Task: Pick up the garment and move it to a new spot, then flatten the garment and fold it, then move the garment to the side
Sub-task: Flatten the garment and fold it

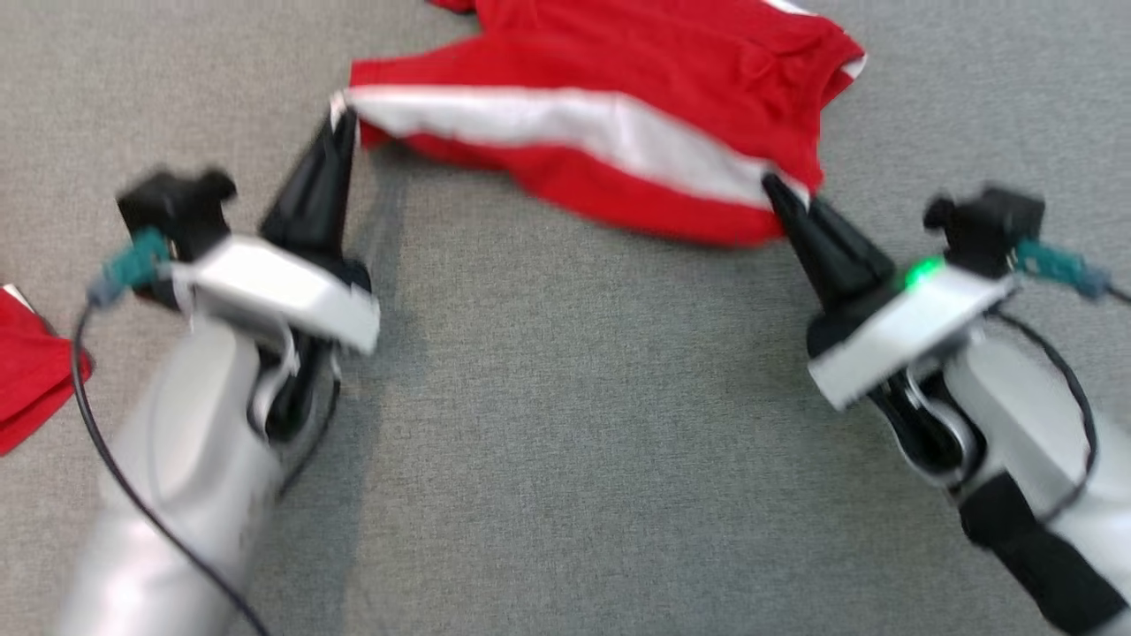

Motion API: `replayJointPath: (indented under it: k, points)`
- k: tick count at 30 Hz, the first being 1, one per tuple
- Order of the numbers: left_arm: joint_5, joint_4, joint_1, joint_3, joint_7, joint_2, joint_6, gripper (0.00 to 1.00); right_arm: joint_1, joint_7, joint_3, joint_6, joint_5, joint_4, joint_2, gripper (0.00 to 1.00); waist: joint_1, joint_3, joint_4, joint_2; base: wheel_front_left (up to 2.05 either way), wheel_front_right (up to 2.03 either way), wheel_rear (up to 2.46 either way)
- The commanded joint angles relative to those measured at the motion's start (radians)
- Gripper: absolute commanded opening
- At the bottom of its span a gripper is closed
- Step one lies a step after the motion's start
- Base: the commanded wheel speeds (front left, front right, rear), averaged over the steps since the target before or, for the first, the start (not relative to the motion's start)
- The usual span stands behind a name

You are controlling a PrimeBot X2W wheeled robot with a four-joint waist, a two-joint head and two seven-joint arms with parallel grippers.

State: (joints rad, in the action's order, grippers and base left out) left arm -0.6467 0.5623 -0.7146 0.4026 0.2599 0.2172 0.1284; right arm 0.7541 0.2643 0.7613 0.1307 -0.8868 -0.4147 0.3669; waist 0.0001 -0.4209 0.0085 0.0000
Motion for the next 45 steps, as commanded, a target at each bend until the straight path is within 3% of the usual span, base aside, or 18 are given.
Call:
replayJointPath:
  k: [1,9,16,22,28,34,38,45]
  points:
    - [0.022,-0.060,0.069,-0.014,0.002,0.015,-0.010,0.00,-0.059,0.002,-0.036,0.000,0.016,0.052,0.023,0.00,-0.0001,0.026,-0.007,0.0000,0.00,0.00,0.00]
    - [0.076,-0.308,0.390,-0.041,0.000,0.082,-0.085,0.00,-0.329,0.002,-0.103,0.000,0.180,0.185,0.072,0.00,-0.0001,0.103,-0.010,0.0000,0.00,0.00,0.00]
    - [0.108,-0.542,0.602,-0.014,-0.087,0.150,-0.175,0.00,-0.524,0.003,-0.182,0.000,0.251,0.243,0.044,0.00,-0.0001,0.159,0.000,0.0000,0.00,0.00,0.00]
    - [0.112,-0.737,0.739,-0.003,-0.167,0.179,-0.256,0.00,-0.670,-0.012,-0.243,0.000,0.303,0.317,0.043,0.00,-0.0001,0.180,0.010,0.0000,0.00,0.00,0.00]
    - [0.113,-0.838,0.778,-0.016,-0.203,0.201,-0.294,0.00,-0.749,-0.062,-0.302,0.000,0.334,0.392,0.010,0.00,-0.0001,0.172,0.001,0.0000,0.00,0.00,0.00]
    - [0.127,-0.862,0.678,-0.044,-0.214,0.224,-0.284,0.00,-0.743,-0.134,-0.395,0.000,0.243,0.428,-0.080,0.00,-0.0001,0.133,-0.023,0.0000,0.00,0.00,0.00]
    - [0.134,-0.839,0.538,-0.063,-0.227,0.237,-0.250,0.00,-0.676,-0.184,-0.473,0.000,0.147,0.439,-0.159,0.00,-0.0001,0.083,-0.049,0.0000,0.00,0.00,0.00]
    - [0.116,-0.637,0.198,-0.037,-0.281,0.229,-0.120,0.00,-0.500,-0.227,-0.573,0.000,0.087,0.372,-0.261,0.00,-0.0001,-0.017,-0.087,0.0000,0.00,0.00,0.00]
